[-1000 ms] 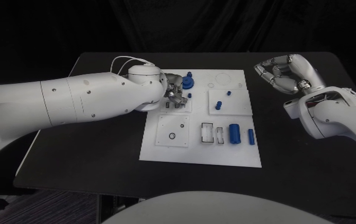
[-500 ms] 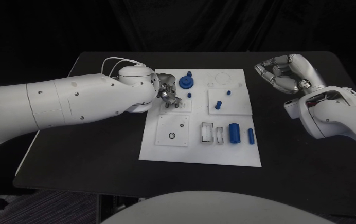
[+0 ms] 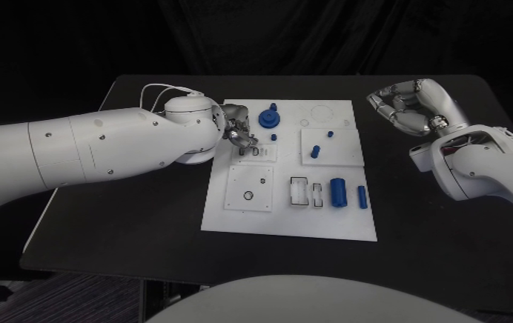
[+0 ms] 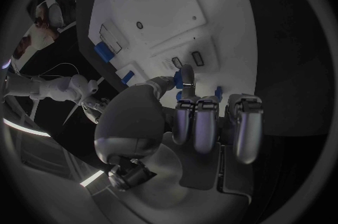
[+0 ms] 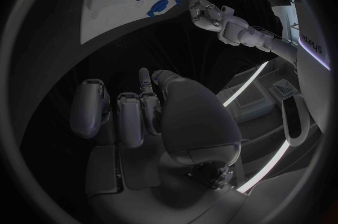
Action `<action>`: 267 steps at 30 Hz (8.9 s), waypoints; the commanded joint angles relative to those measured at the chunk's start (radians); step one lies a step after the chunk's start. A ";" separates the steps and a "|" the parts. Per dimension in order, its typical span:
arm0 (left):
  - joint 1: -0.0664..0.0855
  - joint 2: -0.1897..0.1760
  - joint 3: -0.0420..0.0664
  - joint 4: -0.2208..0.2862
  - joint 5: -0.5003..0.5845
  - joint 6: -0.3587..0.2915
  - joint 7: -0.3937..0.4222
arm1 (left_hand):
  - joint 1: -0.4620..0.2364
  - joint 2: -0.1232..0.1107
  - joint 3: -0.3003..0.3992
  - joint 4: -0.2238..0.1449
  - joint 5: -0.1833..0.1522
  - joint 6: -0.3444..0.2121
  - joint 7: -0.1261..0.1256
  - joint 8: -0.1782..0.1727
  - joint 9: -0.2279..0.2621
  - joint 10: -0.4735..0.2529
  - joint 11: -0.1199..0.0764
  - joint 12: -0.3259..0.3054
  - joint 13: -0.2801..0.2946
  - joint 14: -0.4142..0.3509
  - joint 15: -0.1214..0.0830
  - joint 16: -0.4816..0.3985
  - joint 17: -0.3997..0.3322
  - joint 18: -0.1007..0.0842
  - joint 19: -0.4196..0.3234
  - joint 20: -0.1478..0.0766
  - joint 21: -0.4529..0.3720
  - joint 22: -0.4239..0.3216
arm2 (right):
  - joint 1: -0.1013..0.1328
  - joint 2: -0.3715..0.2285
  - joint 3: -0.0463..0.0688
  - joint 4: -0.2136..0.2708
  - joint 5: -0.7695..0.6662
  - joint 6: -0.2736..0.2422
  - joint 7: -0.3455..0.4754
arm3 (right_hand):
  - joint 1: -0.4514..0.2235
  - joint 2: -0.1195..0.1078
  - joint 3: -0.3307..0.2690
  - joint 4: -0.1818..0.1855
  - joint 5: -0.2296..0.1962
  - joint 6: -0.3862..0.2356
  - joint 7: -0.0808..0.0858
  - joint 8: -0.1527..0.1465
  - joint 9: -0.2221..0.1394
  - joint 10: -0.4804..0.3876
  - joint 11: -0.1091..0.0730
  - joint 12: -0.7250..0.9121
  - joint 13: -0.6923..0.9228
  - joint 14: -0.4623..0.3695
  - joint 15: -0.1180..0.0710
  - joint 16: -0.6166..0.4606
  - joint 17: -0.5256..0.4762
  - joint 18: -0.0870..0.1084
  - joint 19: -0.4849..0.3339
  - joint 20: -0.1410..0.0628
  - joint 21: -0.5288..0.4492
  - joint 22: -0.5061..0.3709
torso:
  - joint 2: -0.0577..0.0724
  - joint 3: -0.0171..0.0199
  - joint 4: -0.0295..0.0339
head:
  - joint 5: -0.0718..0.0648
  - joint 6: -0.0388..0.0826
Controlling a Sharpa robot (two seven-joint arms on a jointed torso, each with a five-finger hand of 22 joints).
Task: Assemble the parts on the task board
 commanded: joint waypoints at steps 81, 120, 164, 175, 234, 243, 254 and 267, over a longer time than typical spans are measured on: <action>-0.059 -0.010 0.001 -0.013 0.164 -0.041 0.063 | -0.072 0.016 -0.057 0.000 -0.362 -0.014 0.016 -0.093 0.044 0.106 0.012 0.004 0.263 0.104 0.013 0.003 0.263 0.003 0.043 0.010 -0.035 0.169 | -0.006 0.003 0.001 -0.002 -0.005 0.027 -0.050 | 0.061 -0.011 0.040 -0.042 0.079 -0.012 0.004 0.012 0.002 -0.001 0.005 0.001 0.061 0.061 -0.006 -0.002 0.113 0.010 0.012 -0.001 0.000 0.145 | 0.000 -0.0002 -0.0008 | -0.001 0.000; -0.060 -0.056 0.001 0.010 0.146 -0.179 0.110 | -0.242 0.082 -0.411 0.096 -0.494 -0.020 0.017 -0.071 0.141 0.106 0.018 0.004 0.263 0.104 0.020 0.003 0.263 0.005 0.043 0.015 -0.042 0.171 | -0.007 -0.005 0.001 0.004 -0.015 0.049 -0.066 | 0.069 -0.015 0.048 -0.056 0.102 -0.014 0.005 0.014 0.003 0.000 0.005 0.002 0.061 0.062 -0.006 -0.001 0.114 0.010 0.013 -0.001 0.000 0.146 | 0.001 -0.0005 -0.0012 | -0.002 0.000; 0.032 -0.030 0.001 -0.150 0.109 0.001 0.067 | 0.027 0.134 -0.542 0.090 -0.350 -0.080 0.005 0.020 0.271 0.106 0.004 0.004 0.263 0.104 0.006 0.003 0.263 -0.006 0.070 0.003 -0.022 0.213 | -0.006 -0.013 0.001 0.010 -0.015 0.018 -0.042 | 0.073 -0.017 0.052 -0.064 0.112 -0.013 0.005 0.017 0.004 0.008 0.004 0.008 0.068 0.066 -0.007 0.008 0.125 0.006 0.023 -0.002 0.019 0.154 | 0.000 0.0001 -0.0005 | 0.023 0.030; 0.034 0.020 0.001 -0.212 0.101 0.041 0.078 | 0.024 0.138 -0.550 0.093 -0.367 -0.078 0.006 0.012 0.265 0.106 0.006 0.004 0.263 0.104 0.007 0.003 0.263 -0.005 0.068 0.004 -0.024 0.211 | -0.006 -0.009 0.001 0.006 -0.015 0.021 -0.043 | 0.074 -0.017 0.053 -0.066 0.113 -0.013 0.005 0.017 0.005 0.010 0.004 0.010 0.070 0.066 -0.007 0.010 0.127 0.005 0.024 -0.002 0.021 0.155 | 0.002 -0.0007 -0.0022 | 0.031 0.033; 0.027 0.100 0.001 -0.313 0.101 0.095 0.085 | 0.043 0.166 -0.552 0.087 -0.307 -0.089 0.017 -0.034 0.237 0.106 0.015 0.004 0.263 0.104 0.016 0.003 0.263 0.002 0.050 0.013 -0.043 0.188 | -0.006 0.000 0.001 -0.001 -0.015 0.029 -0.045 | 0.074 -0.014 0.057 -0.069 0.117 -0.015 0.005 0.017 0.005 0.010 0.005 0.009 0.068 0.067 -0.007 0.009 0.125 0.005 0.026 -0.002 0.023 0.157 | 0.001 -0.0006 -0.0013 | 0.031 0.010; 0.026 0.103 0.001 -0.316 0.101 0.109 0.082 | 0.051 0.168 -0.551 0.086 -0.284 -0.084 0.018 -0.044 0.229 0.106 0.016 0.004 0.263 0.104 0.017 0.003 0.263 0.002 0.050 0.014 -0.044 0.189 | -0.006 0.000 0.001 0.000 -0.015 0.031 -0.045 | 0.074 -0.014 0.057 -0.069 0.117 -0.015 0.005 0.017 0.005 0.010 0.005 0.009 0.068 0.067 -0.007 0.009 0.125 0.005 0.026 -0.002 0.023 0.157 | 0.001 -0.0003 -0.0003 | 0.029 0.008; 0.025 0.104 0.001 -0.319 0.101 0.117 0.079 | 0.069 0.170 -0.543 0.082 -0.242 -0.077 0.017 -0.058 0.220 0.106 0.016 0.004 0.263 0.104 0.017 0.003 0.263 0.002 0.050 0.015 -0.044 0.189 | -0.006 -0.001 0.001 0.001 -0.015 0.032 -0.045 | 0.074 -0.014 0.057 -0.069 0.117 -0.015 0.005 0.017 0.005 0.010 0.005 0.009 0.068 0.067 -0.007 0.009 0.125 0.005 0.026 -0.002 0.023 0.157 | 0.001 -0.0003 -0.0011 | 0.028 0.001; 0.023 0.105 0.001 -0.321 0.101 0.121 0.086 | 0.101 0.171 -0.522 0.074 -0.196 -0.077 0.016 -0.073 0.213 0.106 0.015 0.004 0.263 0.104 0.016 0.003 0.263 0.003 0.048 0.014 -0.048 0.187 | -0.006 0.000 0.001 0.000 -0.015 0.033 -0.046 | 0.074 -0.014 0.057 -0.069 0.117 -0.015 0.005 0.017 0.005 0.010 0.005 0.009 0.068 0.067 -0.007 0.009 0.125 0.005 0.026 -0.002 0.023 0.157 | 0.001 -0.0002 -0.0012 | 0.030 0.000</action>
